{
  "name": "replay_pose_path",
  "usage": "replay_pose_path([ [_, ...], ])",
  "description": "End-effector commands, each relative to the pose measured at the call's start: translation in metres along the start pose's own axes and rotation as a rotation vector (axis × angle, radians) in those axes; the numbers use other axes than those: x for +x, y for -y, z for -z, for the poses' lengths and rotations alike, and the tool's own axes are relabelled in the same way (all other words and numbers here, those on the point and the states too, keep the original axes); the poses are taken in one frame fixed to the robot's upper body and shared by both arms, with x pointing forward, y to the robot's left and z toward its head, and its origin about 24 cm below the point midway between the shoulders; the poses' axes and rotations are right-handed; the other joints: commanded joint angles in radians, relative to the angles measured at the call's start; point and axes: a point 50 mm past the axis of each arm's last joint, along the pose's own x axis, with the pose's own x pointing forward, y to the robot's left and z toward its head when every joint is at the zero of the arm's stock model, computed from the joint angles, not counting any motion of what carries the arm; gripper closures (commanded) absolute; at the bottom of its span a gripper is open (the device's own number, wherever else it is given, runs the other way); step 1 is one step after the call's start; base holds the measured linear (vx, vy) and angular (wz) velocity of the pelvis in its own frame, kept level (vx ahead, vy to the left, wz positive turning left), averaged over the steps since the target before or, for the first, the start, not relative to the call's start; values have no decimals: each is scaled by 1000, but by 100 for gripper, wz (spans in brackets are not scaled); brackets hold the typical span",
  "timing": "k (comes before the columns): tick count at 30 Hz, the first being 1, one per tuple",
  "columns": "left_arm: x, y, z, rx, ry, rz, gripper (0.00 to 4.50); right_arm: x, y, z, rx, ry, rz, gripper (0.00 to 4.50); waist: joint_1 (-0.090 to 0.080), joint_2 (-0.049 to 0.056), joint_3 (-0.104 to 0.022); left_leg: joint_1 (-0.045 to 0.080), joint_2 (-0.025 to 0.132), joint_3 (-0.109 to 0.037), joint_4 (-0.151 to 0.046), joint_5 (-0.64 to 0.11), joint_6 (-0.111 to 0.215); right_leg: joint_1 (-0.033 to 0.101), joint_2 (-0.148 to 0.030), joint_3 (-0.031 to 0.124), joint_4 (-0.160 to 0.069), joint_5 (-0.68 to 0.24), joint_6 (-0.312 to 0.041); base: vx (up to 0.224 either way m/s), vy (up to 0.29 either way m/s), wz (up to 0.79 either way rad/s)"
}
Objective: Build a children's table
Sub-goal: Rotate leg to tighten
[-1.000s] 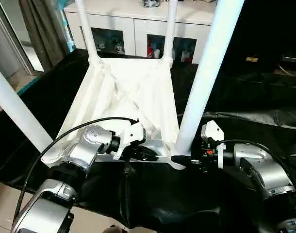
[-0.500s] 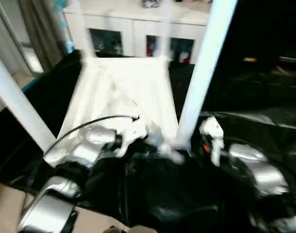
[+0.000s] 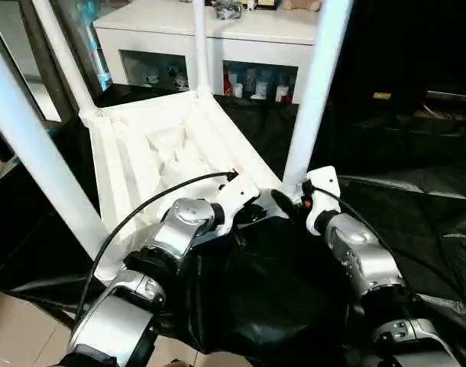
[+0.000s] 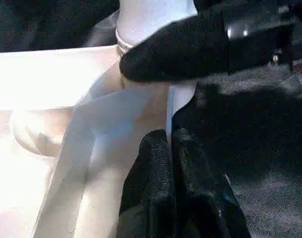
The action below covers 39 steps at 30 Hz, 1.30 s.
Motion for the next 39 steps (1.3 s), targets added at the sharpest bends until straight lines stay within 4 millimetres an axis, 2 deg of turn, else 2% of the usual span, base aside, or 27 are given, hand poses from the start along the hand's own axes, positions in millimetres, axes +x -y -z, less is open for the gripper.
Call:
replay_pose_path([
  [1, 13, 10, -17, 8, 58, 9, 450, 7, -39, 17, 2, -73, -204, 87, -2, -13, -50, 25, 21, -24, -84, -443, -15, 19, -32, 21, -90, -454, -131, 0, 0, 0],
  [2, 11, 9, -16, 15, 60, 23, 450, 5, -34, 16, -11, -67, -207, 65, -3, -13, -50, 25, 21, -23, -85, -446, -14, 18, -31, 23, -88, -432, -140, 0, 0, 0],
  [4, 6, 8, -12, 31, 64, 47, 450, 1, -26, 12, -43, -49, -222, 65, 0, -17, -52, 25, 21, -21, -83, -443, -5, 19, -33, 24, -88, -420, -143, 0, 0, 0],
  [7, -4, 6, -6, 52, 71, 100, 450, -10, -14, 6, -87, -30, -301, 65, 3, -18, -54, 19, 22, -20, -82, -407, 11, 27, -35, 26, -83, -378, -154, 0, 0, 0],
  [9, -13, 5, -2, 78, 80, 163, 450, -20, -6, 2, -120, -30, -376, 65, 9, -22, -58, 13, 22, -16, -76, -345, 46, 34, -36, 29, -73, -302, -179, 0, 0, 0],
  [11, -20, 6, 1, 102, 84, 227, 450, -26, -2, -1, -124, -25, -427, 65, 11, -20, -60, 12, 24, -12, -73, -302, 57, 33, -35, 29, -67, -258, -197, 0, 0, 0],
  [13, -27, 7, 3, 128, 82, 293, 450, -31, 2, -5, -125, -22, -469, 65, 17, -20, -62, 8, 24, -12, -71, -272, 66, 40, -37, 27, -62, -233, -208, 0, 0, 0],
  [14, -32, 7, 6, 135, 75, 319, 450, -35, 4, -7, -132, -26, -497, 65, 23, -16, -63, 13, 30, -8, -68, -250, 72, 34, -32, 27, -56, -194, -225, 0, 0, 0],
  [15, -41, 5, 10, 134, 66, 365, 450, -43, 7, -9, -155, -45, -560, 65, 30, -19, -68, 11, 30, -8, -64, -216, 78, 40, -31, 25, -47, -150, -238, 60, -21, -2],
  [17, -47, 3, 12, 130, 57, 395, 450, -48, 10, -10, -171, -60, -593, 65, 36, -15, -67, 15, 33, -4, -61, -186, 92, 34, -28, 26, -39, -84, -260, 0, 0, 0],
  [20, -55, -3, 14, 138, 46, 408, 450, -57, 15, -9, -210, -99, -635, 65, 45, -15, -69, 17, 32, -2, -58, -174, 95, 35, -28, 26, -34, -54, -273, 0, 0, 0],
  [21, -55, -3, 14, 138, 46, 408, 450, -57, 15, -9, -211, -100, -636, 65, 47, -16, -67, 18, 32, -2, -59, -185, 91, 35, -30, 27, -36, -67, -274, 0, 0, 0],
  [22, -57, -4, 13, 138, 48, 412, 450, -58, 16, -8, -213, -109, -646, 65, 47, -22, -67, 17, 32, -1, -59, -191, 89, 35, -30, 27, -37, -77, -272, 0, 0, 0],
  [24, -61, -5, 13, 130, 51, 437, 450, -61, 17, -8, -213, -118, -663, 65, 49, -19, -64, 17, 31, -1, -62, -215, 77, 35, -33, 27, -42, -126, -264, 0, 0, 0],
  [26, -63, -5, 13, 126, 50, 453, 450, -62, 17, -9, -206, -120, -673, 97, 48, -19, -63, 19, 32, -2, -64, -233, 62, 34, -32, 28, -44, -160, -256, 0, 0, 0],
  [27, -64, -5, 13, 125, 51, 460, 450, -62, 16, -10, -200, -120, -682, 97, 48, -18, -62, 18, 33, -3, -65, -237, 57, 34, -32, 28, -44, -165, -253, 0, 0, 0],
  [30, -63, -5, 12, 125, 53, 462, 450, -61, 14, -10, -197, -118, -689, 134, 48, -19, -64, 19, 33, -4, -64, -236, 50, 34, -33, 29, -44, -163, -250, 0, 0, 0],
  [34, -62, -5, 12, 123, 59, 455, 450, -59, 10, -8, -186, -109, -695, 161, 48, -20, -64, 18, 31, -3, -63, -226, 53, 35, -33, 28, -42, -148, -253, 0, 0, 0],
  [39, -59, -5, 11, 123, 64, 421, 450, -61, 4, -1, -168, -112, -702, 174, 49, -19, -64, 18, 32, -4, -63, -232, 49, 34, -33, 29, -43, -162, -247, 0, 0, 0],
])
